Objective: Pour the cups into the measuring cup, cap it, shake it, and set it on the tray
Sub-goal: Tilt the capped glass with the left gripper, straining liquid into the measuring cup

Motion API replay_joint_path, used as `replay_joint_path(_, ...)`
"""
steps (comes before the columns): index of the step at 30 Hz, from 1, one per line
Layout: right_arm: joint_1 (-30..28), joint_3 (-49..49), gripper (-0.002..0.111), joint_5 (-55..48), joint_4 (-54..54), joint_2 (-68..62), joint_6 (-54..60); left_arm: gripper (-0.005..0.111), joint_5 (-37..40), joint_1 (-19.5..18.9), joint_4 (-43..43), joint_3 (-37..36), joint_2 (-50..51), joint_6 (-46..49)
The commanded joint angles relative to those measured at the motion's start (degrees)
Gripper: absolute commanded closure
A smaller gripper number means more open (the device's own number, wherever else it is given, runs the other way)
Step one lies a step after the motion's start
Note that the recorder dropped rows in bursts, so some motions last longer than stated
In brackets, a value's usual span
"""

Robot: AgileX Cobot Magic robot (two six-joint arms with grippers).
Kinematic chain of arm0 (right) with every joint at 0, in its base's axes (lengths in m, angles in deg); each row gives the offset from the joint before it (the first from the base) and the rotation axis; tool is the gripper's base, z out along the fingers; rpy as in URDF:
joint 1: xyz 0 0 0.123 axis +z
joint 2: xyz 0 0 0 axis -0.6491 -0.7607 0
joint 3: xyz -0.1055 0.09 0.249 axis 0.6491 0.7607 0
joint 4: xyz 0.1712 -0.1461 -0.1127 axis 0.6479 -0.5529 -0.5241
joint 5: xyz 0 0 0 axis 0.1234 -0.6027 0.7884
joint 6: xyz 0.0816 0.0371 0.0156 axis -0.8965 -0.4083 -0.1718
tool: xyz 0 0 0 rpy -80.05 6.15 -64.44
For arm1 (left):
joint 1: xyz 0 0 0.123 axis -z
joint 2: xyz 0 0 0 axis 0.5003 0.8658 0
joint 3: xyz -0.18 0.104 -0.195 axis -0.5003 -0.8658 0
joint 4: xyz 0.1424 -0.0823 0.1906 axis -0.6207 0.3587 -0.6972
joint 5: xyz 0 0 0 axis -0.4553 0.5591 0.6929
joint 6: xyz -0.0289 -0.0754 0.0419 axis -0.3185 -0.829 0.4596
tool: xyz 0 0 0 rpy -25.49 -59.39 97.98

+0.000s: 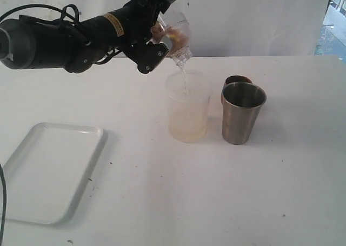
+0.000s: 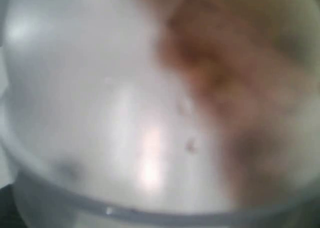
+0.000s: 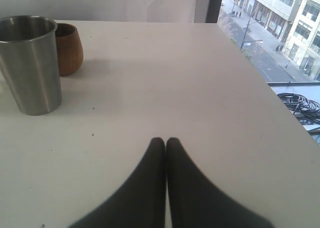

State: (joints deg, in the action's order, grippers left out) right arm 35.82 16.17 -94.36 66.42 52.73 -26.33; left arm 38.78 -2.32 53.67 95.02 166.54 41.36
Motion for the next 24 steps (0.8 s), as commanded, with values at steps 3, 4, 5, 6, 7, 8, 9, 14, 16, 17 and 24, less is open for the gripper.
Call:
replay_joint_path(3,-0.4,0.3,0.108,0.3,-0.1,0.4,0.0,0.107,-0.6,0.4,0.0,0.7,-2.0,1.0)
replay_joint_path(4,-0.4,0.3,0.108,0.3,-0.1,0.4,0.0,0.107,-0.6,0.4,0.0,0.7,-2.0,1.1)
replay_joint_path(5,-0.4,0.3,0.108,0.3,-0.1,0.4,0.0,0.107,-0.6,0.4,0.0,0.7,-2.0,1.1)
replay_joint_path(6,-0.4,0.3,0.108,0.3,-0.1,0.4,0.0,0.107,-0.6,0.4,-0.2,0.7,-2.0,1.1)
replay_joint_path(7,-0.4,0.3,0.108,0.3,-0.1,0.4,0.0,0.107,-0.6,0.4,-0.5,0.7,-2.0,1.1)
replay_joint_path(8,-0.4,0.3,0.108,0.3,-0.1,0.4,0.0,0.107,-0.6,0.4,-0.5,0.7,-2.0,1.1)
replay_joint_path(9,-0.4,0.3,0.108,0.3,-0.1,0.4,0.0,0.107,-0.5,0.4,-0.4,0.7,-2.0,1.2)
replay_joint_path(14,-0.4,0.3,0.108,0.3,-0.1,0.4,0.0,0.107,0.0,0.4,-2.1,0.7,-2.0,1.5)
replay_joint_path(16,-0.4,0.3,0.108,0.3,-0.1,0.4,0.0,0.107,0.0,0.4,-2.3,0.7,-2.0,1.5)
replay_joint_path(17,-0.4,0.3,0.108,0.3,-0.1,0.4,0.0,0.107,0.0,0.4,-2.3,0.7,-2.0,1.5)
replay_joint_path(24,-0.4,0.3,0.108,0.3,-0.1,0.4,0.0,0.107,0.1,0.4,-2.3,0.7,-2.0,2.4)
